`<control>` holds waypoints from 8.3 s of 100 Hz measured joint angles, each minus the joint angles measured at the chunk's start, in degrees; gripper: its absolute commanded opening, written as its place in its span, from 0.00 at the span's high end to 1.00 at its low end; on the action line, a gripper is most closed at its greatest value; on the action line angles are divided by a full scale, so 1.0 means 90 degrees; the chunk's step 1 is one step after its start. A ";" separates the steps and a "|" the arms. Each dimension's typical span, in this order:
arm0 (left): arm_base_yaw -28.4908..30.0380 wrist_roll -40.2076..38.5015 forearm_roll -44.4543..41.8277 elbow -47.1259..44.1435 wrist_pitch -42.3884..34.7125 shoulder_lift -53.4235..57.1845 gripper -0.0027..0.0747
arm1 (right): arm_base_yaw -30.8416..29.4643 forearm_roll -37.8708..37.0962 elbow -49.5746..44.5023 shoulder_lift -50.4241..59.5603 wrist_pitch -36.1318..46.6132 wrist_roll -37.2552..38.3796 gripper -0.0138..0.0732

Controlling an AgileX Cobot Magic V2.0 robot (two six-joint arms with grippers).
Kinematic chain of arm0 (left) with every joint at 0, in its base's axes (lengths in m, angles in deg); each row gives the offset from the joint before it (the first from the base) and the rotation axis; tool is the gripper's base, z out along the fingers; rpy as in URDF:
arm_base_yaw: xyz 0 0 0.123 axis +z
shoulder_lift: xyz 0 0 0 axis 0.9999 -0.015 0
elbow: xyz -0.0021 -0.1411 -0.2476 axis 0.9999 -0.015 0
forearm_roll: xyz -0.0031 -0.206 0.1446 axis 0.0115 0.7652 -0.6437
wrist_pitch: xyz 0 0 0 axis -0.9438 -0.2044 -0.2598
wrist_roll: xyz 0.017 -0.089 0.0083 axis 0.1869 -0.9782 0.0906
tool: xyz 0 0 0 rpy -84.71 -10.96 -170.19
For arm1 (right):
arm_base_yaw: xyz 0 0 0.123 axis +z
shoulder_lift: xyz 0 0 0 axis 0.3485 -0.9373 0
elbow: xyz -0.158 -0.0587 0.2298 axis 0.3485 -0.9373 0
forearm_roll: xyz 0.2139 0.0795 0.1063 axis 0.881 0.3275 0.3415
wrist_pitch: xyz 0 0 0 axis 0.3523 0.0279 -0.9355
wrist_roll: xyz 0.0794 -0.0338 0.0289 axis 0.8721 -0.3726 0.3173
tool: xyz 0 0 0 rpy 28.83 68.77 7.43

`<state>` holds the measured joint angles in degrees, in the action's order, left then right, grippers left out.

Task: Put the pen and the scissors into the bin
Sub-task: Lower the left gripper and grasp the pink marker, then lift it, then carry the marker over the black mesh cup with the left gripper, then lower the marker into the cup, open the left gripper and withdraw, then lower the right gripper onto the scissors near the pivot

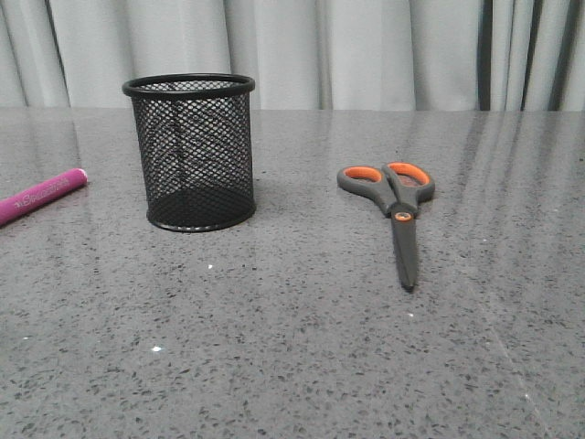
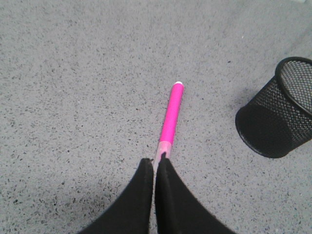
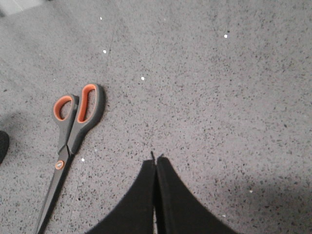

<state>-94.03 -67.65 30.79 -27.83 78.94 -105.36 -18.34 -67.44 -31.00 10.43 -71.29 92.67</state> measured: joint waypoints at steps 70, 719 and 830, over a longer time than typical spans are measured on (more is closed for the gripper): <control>0.0000 0.2044 0.1497 0.1165 0.0499 -0.2273 0.49 | 0.0000 0.0000 0.0668 -0.0545 -0.0754 -0.0389 0.41; 0.0519 0.3831 0.2513 0.2096 -0.0419 -0.2622 0.63 | 0.0411 -0.0047 0.2419 -0.1771 -0.1920 -0.1132 0.41; 0.0519 0.3831 0.2550 0.2096 -0.0453 -0.2570 0.63 | 0.3289 -0.1943 0.3879 -0.5356 -0.1843 0.1915 0.40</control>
<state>-89.36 -33.17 53.74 -8.96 74.86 -128.49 11.26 -84.92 3.92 -37.78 -87.88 109.91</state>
